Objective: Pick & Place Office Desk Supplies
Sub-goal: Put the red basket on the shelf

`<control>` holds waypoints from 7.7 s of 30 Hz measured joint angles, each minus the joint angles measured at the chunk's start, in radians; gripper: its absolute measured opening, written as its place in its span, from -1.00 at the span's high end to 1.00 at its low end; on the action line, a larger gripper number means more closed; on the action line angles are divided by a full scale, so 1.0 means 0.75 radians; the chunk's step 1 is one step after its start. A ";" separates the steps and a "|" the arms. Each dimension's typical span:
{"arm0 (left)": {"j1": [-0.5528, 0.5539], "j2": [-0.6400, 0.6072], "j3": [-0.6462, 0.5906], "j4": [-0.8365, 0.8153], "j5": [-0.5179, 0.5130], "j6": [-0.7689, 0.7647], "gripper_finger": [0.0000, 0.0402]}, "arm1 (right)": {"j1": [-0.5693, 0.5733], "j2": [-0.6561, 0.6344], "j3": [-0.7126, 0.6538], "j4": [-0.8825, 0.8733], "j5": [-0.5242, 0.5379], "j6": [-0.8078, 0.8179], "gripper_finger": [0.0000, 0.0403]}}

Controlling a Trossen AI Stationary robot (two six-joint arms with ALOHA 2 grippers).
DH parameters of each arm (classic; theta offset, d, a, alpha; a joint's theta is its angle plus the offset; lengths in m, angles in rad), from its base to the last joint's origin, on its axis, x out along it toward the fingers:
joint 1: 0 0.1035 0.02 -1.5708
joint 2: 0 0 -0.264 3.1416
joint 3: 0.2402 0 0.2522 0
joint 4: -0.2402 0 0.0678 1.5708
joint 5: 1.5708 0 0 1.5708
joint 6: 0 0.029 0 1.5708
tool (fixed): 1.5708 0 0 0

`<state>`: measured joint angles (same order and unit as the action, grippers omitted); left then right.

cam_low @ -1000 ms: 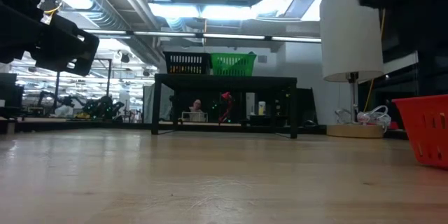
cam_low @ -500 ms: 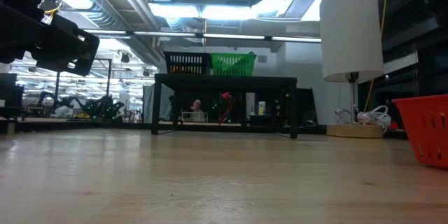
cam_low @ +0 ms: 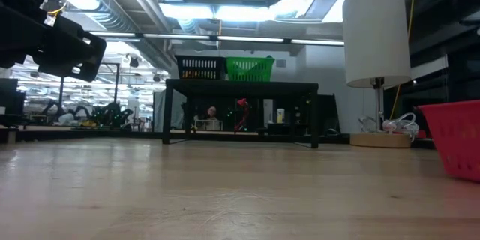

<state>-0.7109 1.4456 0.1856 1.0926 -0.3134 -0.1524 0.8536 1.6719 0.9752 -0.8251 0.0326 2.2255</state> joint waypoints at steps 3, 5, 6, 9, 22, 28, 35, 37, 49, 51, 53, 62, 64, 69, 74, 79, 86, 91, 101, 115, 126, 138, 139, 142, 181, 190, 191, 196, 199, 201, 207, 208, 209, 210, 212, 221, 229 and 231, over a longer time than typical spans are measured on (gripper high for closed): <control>0.000 0.000 0.000 -0.005 0.000 -0.001 0.16 | 0.002 0.038 -0.002 0.016 -0.030 0.000 0.22; 0.000 0.000 0.001 -0.012 0.001 -0.002 0.16 | 0.002 0.042 -0.002 0.013 -0.030 0.001 0.36; 0.000 0.000 0.001 -0.012 0.001 -0.002 0.16 | 0.001 0.044 -0.002 0.014 -0.029 -0.001 0.45; 0.000 0.000 0.001 -0.012 0.001 -0.001 0.16 | 0.000 0.044 -0.002 0.009 -0.021 -0.010 0.80; 0.001 0.000 0.001 -0.011 -0.008 0.002 0.16 | -0.105 -0.113 -0.002 -0.087 0.043 -0.046 0.98; 0.001 0.000 0.001 -0.012 -0.008 0.008 0.16 | -0.185 -0.310 -0.002 -0.165 0.201 -0.093 0.99; 0.001 0.000 0.001 -0.016 -0.009 0.009 0.16 | -0.338 -0.516 0.035 -0.306 0.380 -0.243 0.99; 0.001 0.000 0.001 -0.016 -0.009 0.009 0.16 | -0.400 -0.544 0.072 -0.361 0.424 -0.320 1.00; 0.001 0.000 0.001 -0.016 -0.009 0.009 0.16 | -0.949 -0.551 0.450 -0.417 0.479 -1.031 1.00; 0.001 0.000 0.001 -0.016 -0.009 0.009 0.16 | -1.044 -0.535 0.500 -0.418 0.431 -1.112 1.00; 0.001 0.000 0.001 -0.016 -0.009 0.009 0.16 | -1.126 -0.512 0.540 -0.427 0.379 -1.170 1.00; 0.001 0.000 0.001 -0.022 -0.008 0.009 0.16 | -1.465 -0.318 0.692 -0.575 0.173 -1.412 1.00; 0.001 0.000 0.001 -0.027 -0.008 0.009 0.16 | -1.510 -0.275 0.727 -0.568 0.140 -1.462 1.00; 0.001 0.000 0.001 -0.027 -0.005 0.008 0.16 | -1.609 -0.202 0.784 -0.569 0.111 -1.537 1.00; 0.001 0.000 0.001 -0.027 0.002 -0.002 0.16 | -1.667 -0.189 0.792 -0.574 0.109 -1.548 1.00; 0.001 0.000 0.001 -0.027 0.002 -0.002 0.16 | -1.707 -0.189 0.792 -0.572 0.122 -1.553 1.00; 0.001 0.000 0.001 -0.027 0.002 -0.012 0.16 | -1.741 -0.189 0.792 -0.561 0.154 -1.561 1.00; 0.001 0.000 0.001 -0.027 0.002 -0.012 0.16 | -1.749 -0.181 0.792 -0.518 0.182 -1.587 1.00; 0.001 0.000 0.001 -0.027 0.003 -0.013 0.16 | -1.784 -0.061 0.792 -0.468 0.121 -1.652 1.00; 0.001 0.000 0.001 -0.027 0.003 -0.015 0.16 | -1.844 -0.045 0.792 -0.460 0.100 -1.655 1.00; 0.001 0.000 0.001 -0.027 0.003 -0.022 0.16 | -1.844 -0.045 0.792 -0.435 0.061 -1.626 0.97; 0.001 0.000 0.001 -0.027 0.003 -0.026 0.16 | -1.844 -0.045 0.792 -0.431 0.097 -1.617 0.88; 0.001 0.000 0.001 -0.027 0.003 -0.026 0.16 | -1.844 -0.045 0.792 -0.431 0.105 -1.617 0.87; 0.001 0.000 0.001 -0.027 0.003 -0.025 0.16 | -1.844 -0.045 0.792 -0.430 0.110 -1.617 0.83; -0.001 0.000 0.001 -0.027 0.002 -0.030 0.16 | -1.824 -0.105 0.791 -0.426 0.183 -1.616 0.97; -0.001 0.000 0.001 -0.028 0.002 -0.037 0.16 | -1.786 -0.165 0.791 -0.426 0.123 -1.615 0.52; -0.001 0.000 0.001 -0.028 0.002 -0.038 0.16 | -1.780 -0.165 0.791 -0.426 0.125 -1.617 0.45; -0.001 0.001 0.000 -0.046 0.002 -0.051 0.16 | -1.744 -0.175 0.791 -0.426 0.167 -1.647 0.21; -0.001 0.001 0.000 -0.061 0.000 -0.051 0.16 | -1.715 -0.180 0.792 -0.466 0.214 -1.645 0.25; 0.001 0.001 0.000 -0.060 -0.002 -0.051 0.16 | -1.708 -0.181 0.791 -0.508 0.260 -1.620 0.36; 0.000 0.001 0.000 -0.060 -0.002 -0.056 0.16 | -1.707 -0.183 0.791 -0.540 0.300 -1.585 0.90; 0.000 0.001 0.000 -0.060 -0.002 -0.056 0.16 | -1.707 -0.183 0.791 -0.541 0.311 -1.584 0.95; 0.000 0.001 0.000 -0.060 -0.002 -0.057 0.16 | -1.706 -0.183 0.791 -0.541 0.320 -1.578 0.96; 0.000 0.001 0.000 -0.060 -0.002 -0.057 0.16 | -1.707 -0.183 0.791 -0.543 0.325 -1.567 0.95; 0.000 0.001 0.000 -0.060 -0.002 -0.057 0.16 | -1.708 -0.178 0.791 -0.560 0.326 -1.549 0.93; 0.000 0.001 0.000 -0.060 -0.003 -0.061 0.16 | -1.711 -0.111 0.791 -0.647 0.331 -1.537 0.98; 0.000 0.001 0.000 -0.060 -0.003 -0.061 0.16 | -1.730 -0.030 0.791 -0.644 0.283 -1.561 0.99; 0.000 0.001 0.000 -0.061 -0.003 -0.061 0.16 | -1.730 -0.016 0.791 -0.635 0.281 -1.571 0.99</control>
<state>-0.7109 1.4460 0.1856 1.0470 -0.3154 -0.1978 -0.4442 1.6597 1.5688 -1.3015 0.2432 1.0470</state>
